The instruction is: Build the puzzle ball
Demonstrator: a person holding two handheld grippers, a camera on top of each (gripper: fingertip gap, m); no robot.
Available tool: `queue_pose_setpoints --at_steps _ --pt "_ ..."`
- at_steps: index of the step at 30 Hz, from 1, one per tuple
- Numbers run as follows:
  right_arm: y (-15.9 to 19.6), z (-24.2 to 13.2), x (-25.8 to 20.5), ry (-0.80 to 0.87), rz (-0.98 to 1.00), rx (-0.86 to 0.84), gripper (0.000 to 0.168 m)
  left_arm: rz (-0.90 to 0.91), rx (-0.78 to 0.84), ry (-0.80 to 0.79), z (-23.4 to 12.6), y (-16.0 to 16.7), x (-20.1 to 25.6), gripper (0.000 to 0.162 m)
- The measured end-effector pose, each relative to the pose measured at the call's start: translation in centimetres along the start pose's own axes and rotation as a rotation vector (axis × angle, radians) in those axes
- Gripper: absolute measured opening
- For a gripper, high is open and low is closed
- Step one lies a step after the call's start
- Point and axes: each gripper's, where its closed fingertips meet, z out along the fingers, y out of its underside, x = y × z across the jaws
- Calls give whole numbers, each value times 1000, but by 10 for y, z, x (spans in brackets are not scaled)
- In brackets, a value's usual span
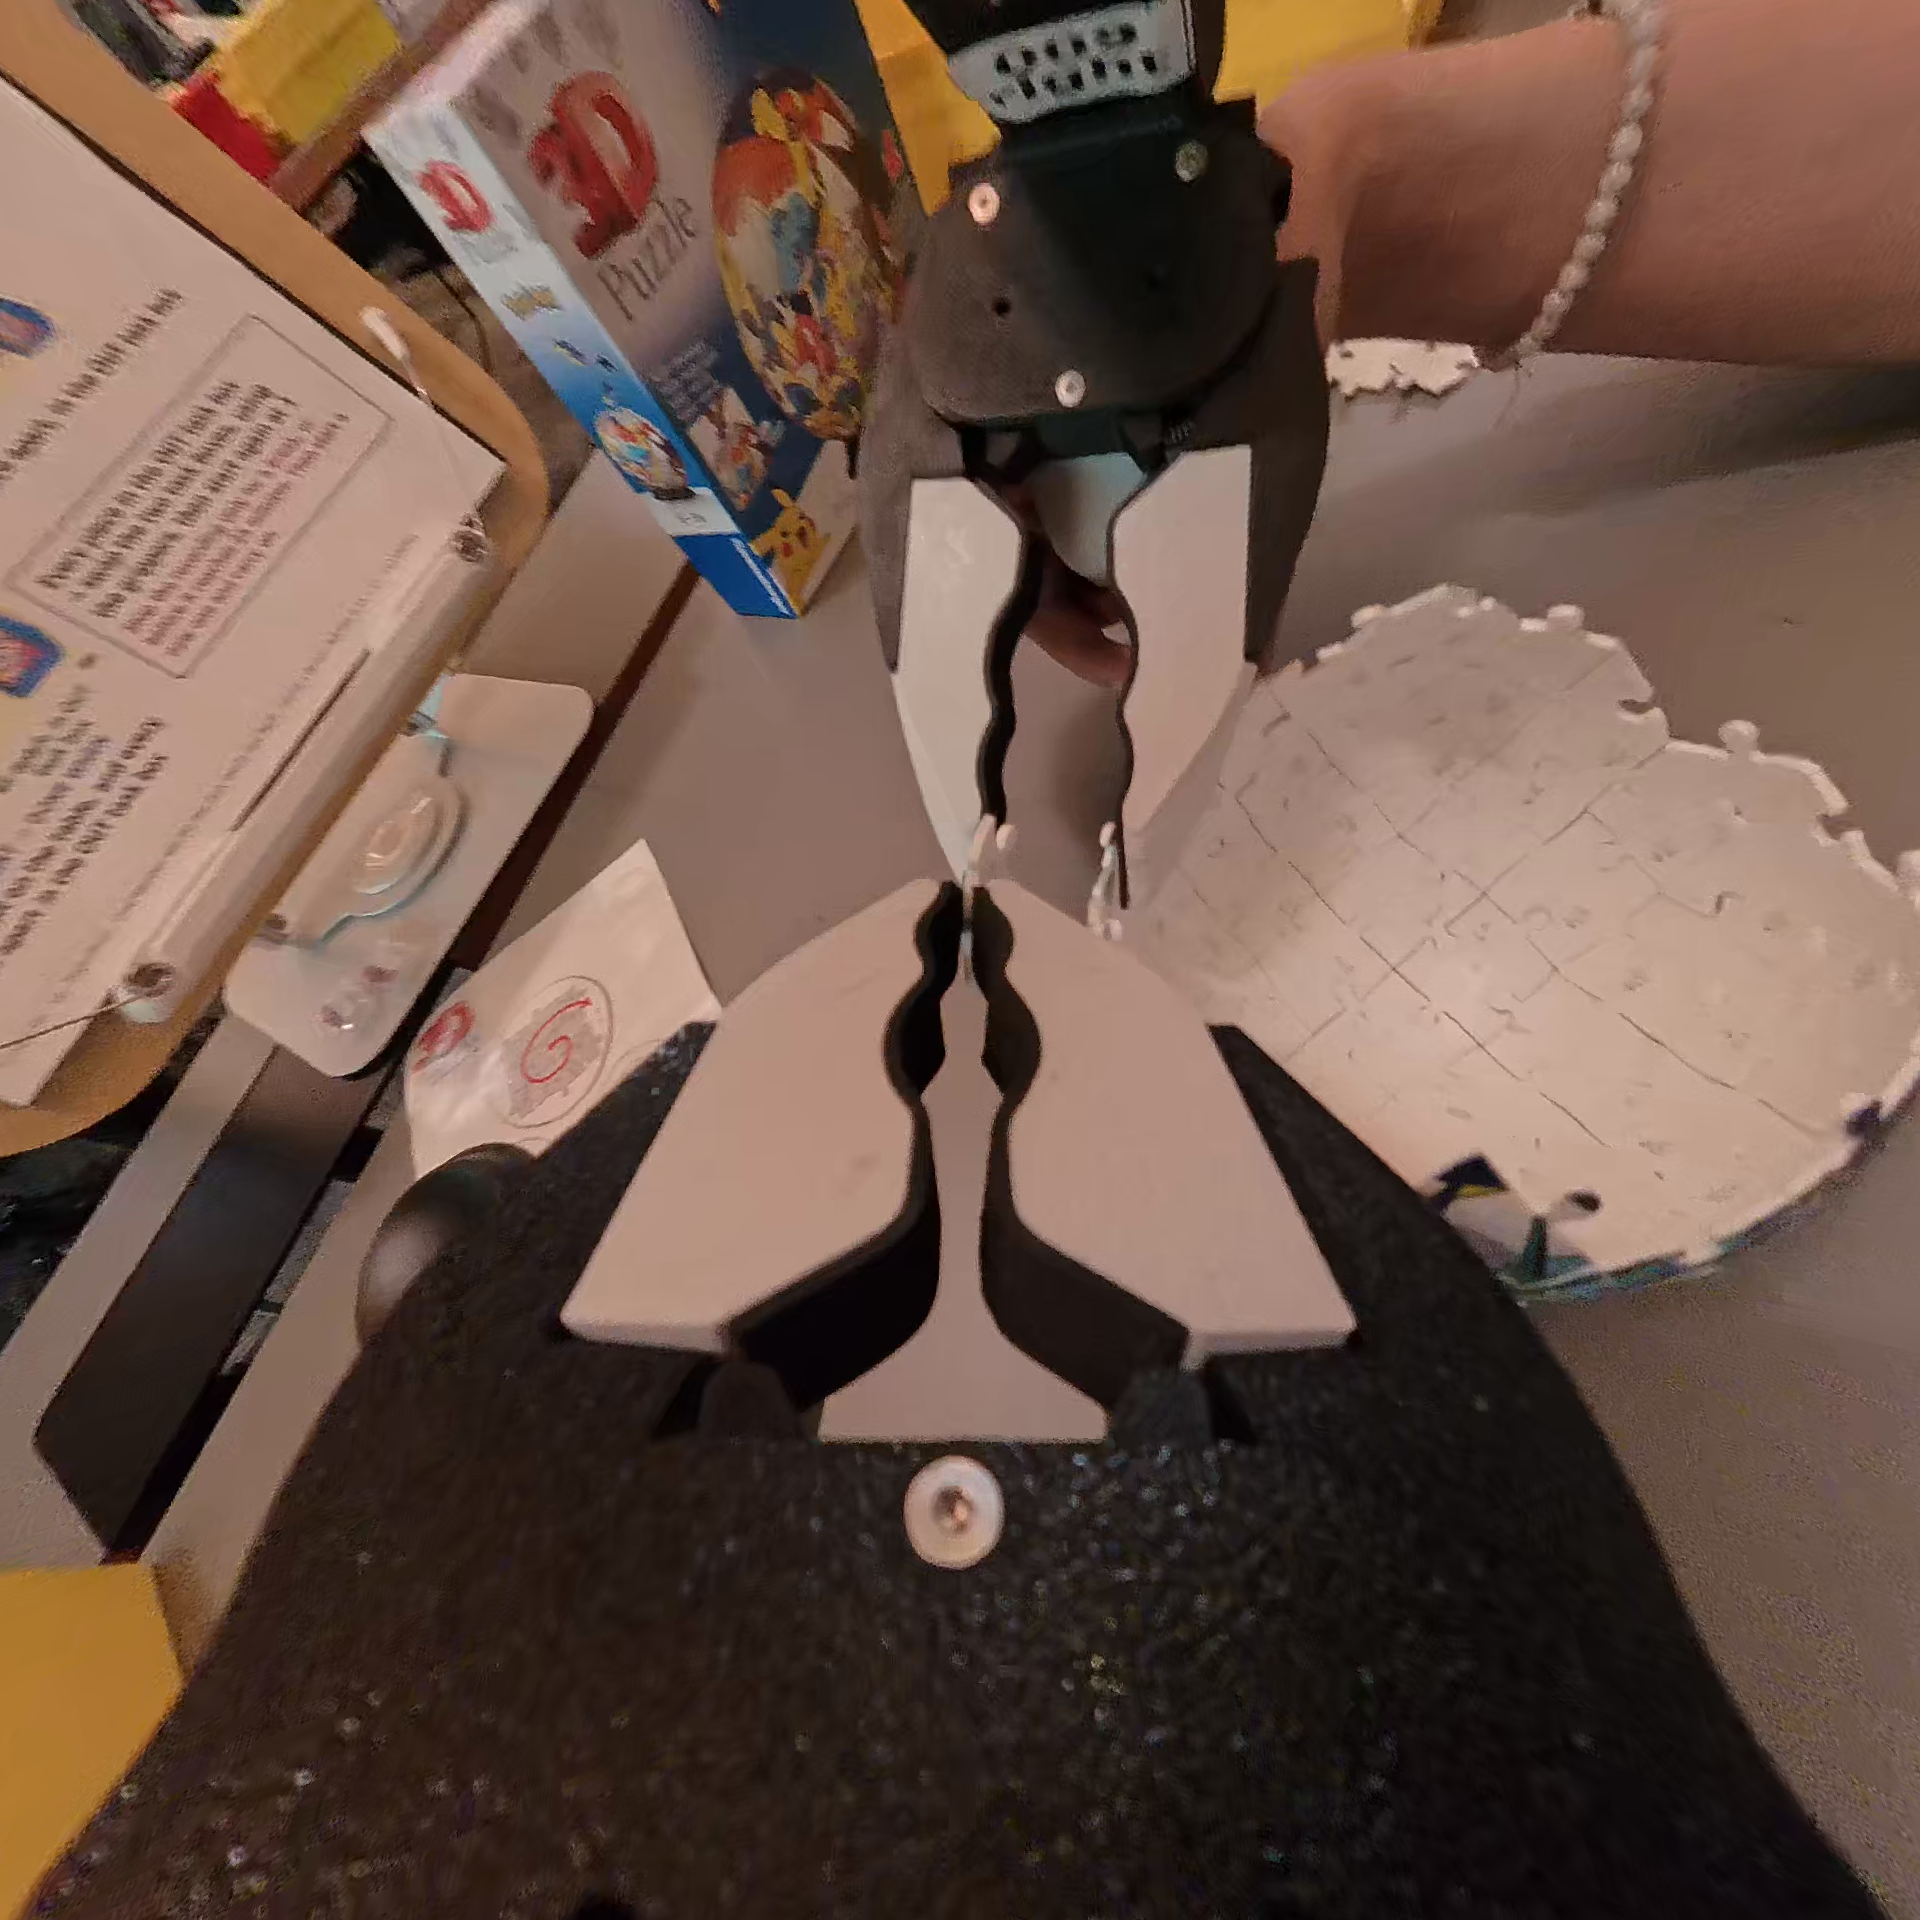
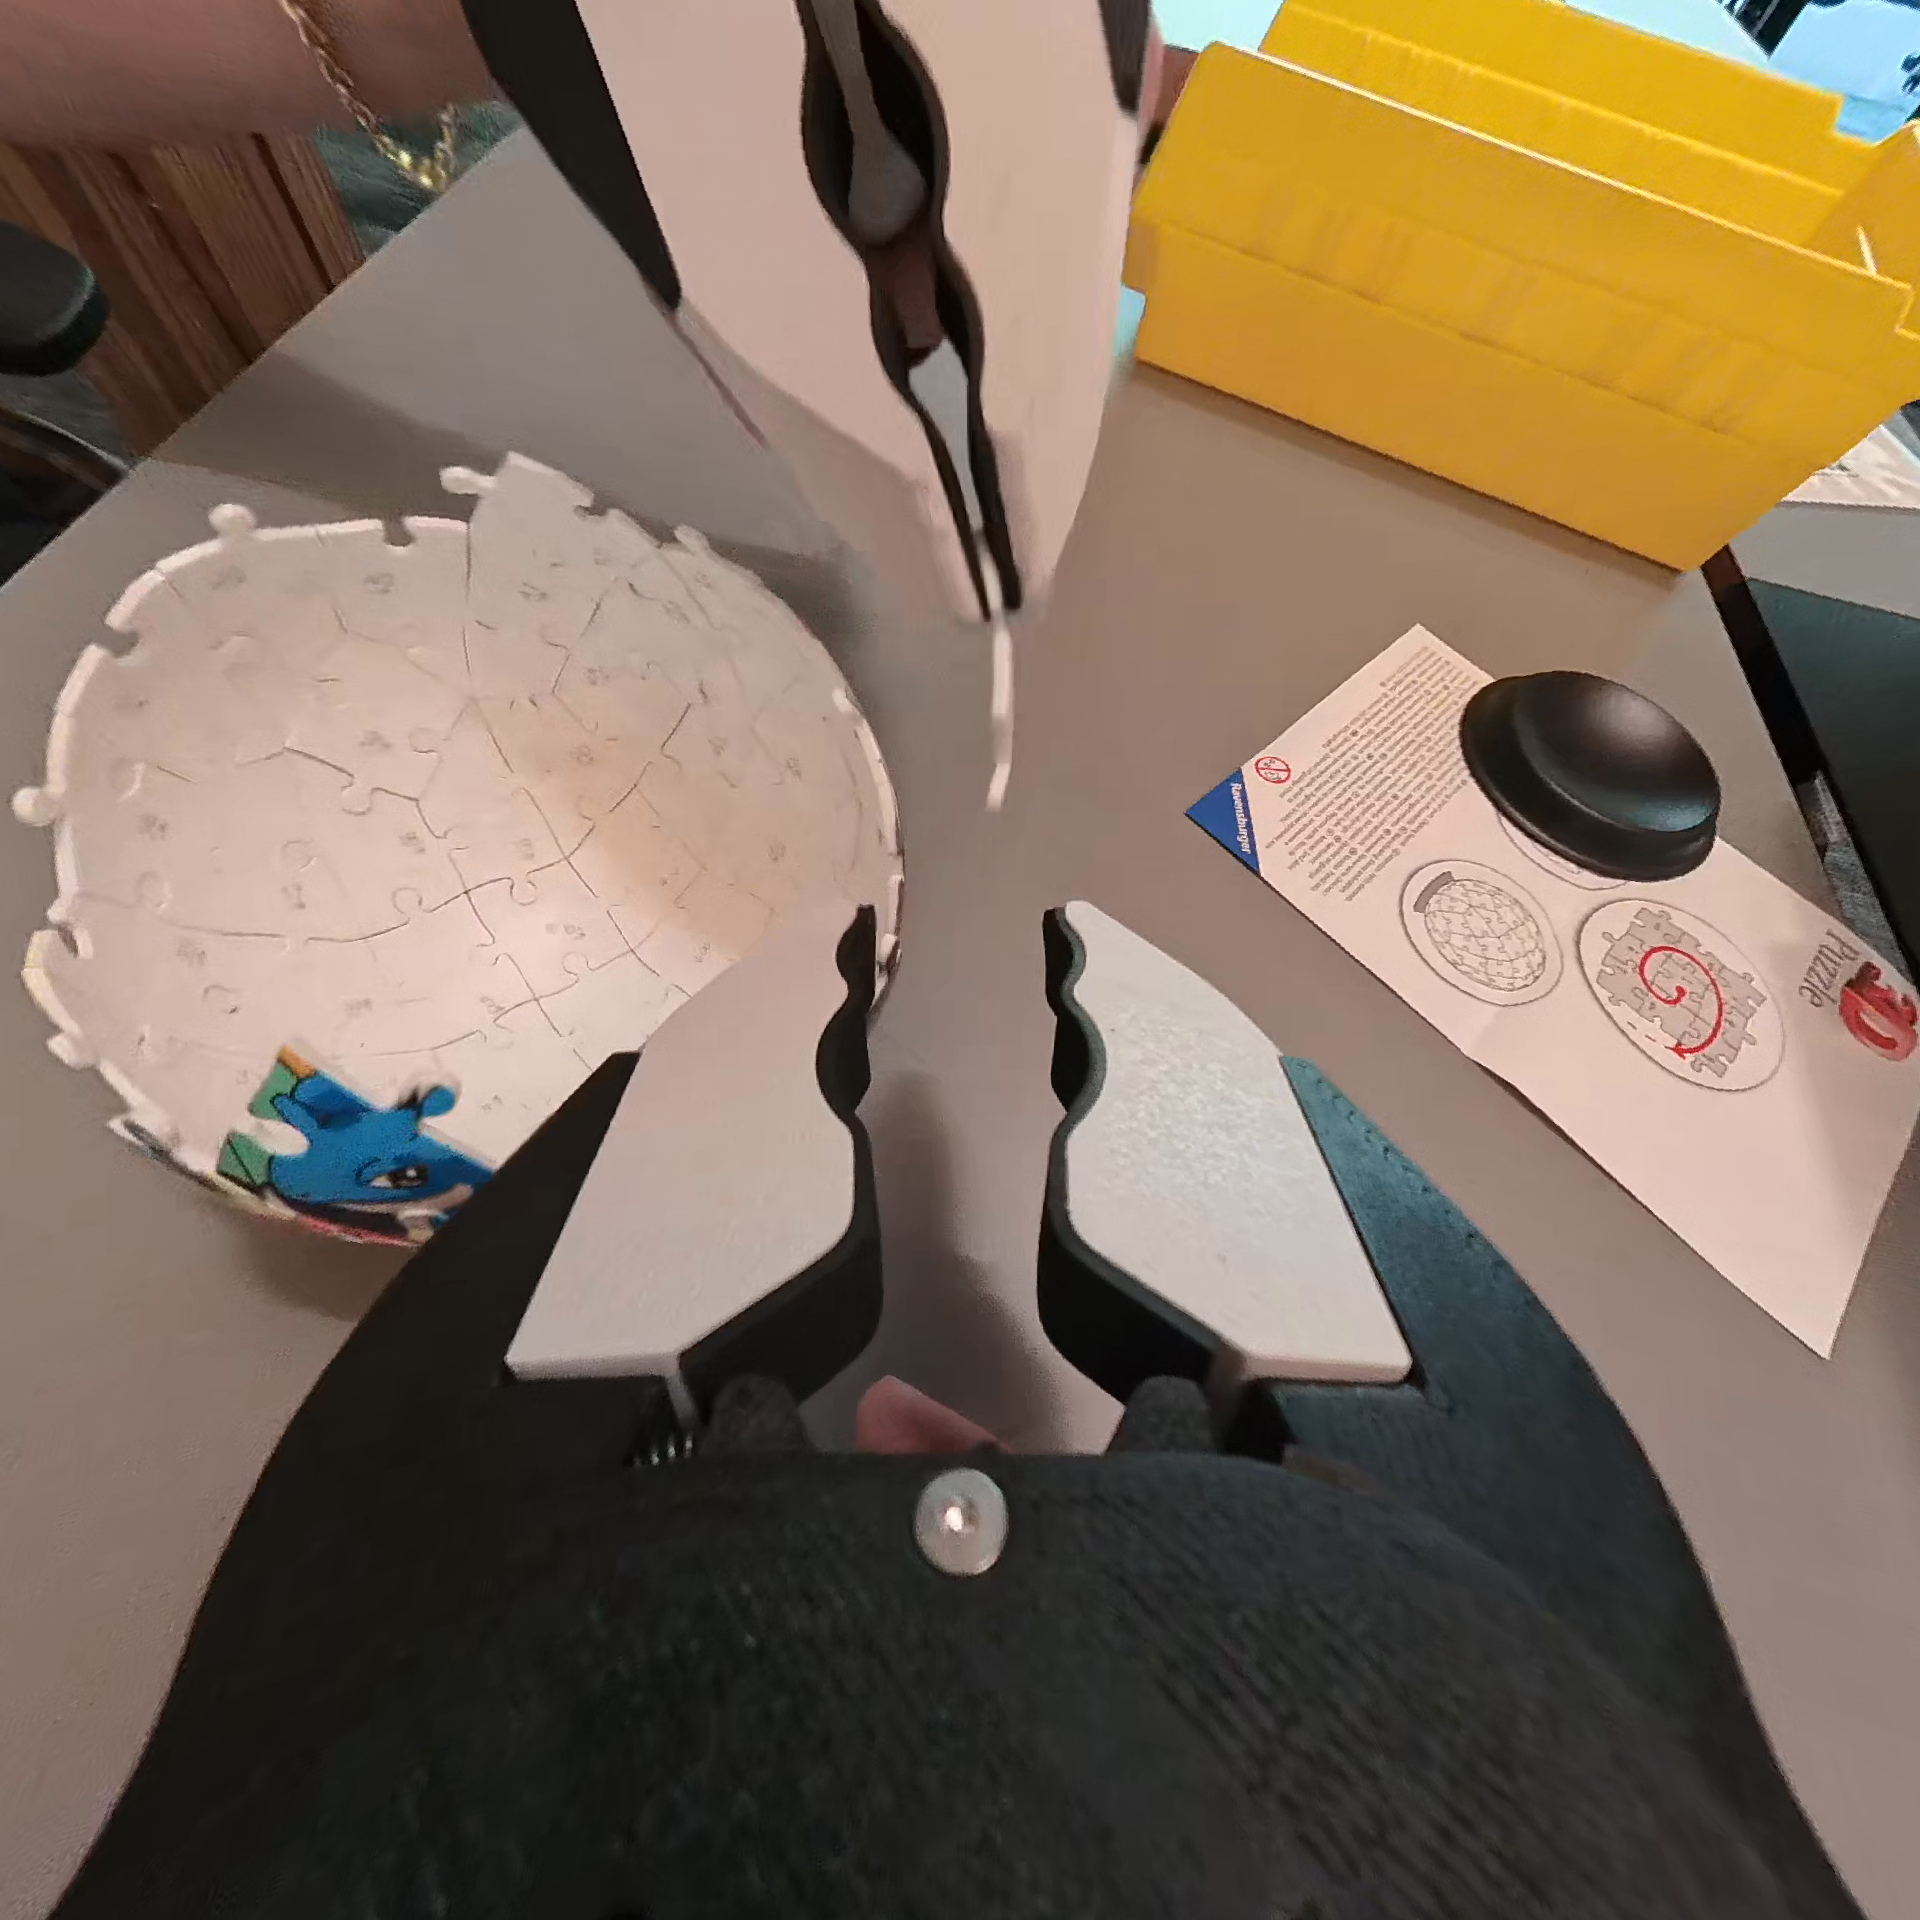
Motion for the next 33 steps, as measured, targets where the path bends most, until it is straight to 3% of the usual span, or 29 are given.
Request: queue_pose_setpoints --at_steps 5,16,33 --pt "1 -1 -1 -2 0 -23 33 -21 21 -6 -11 -16 13 2" --pt "3 0 -3 -53 -68 -85 44 -67 -17 -4 2 3 15 2" --pt "-24 8 9 -118 -55 -16 39 -58 -12 -47 4 12 6 2"
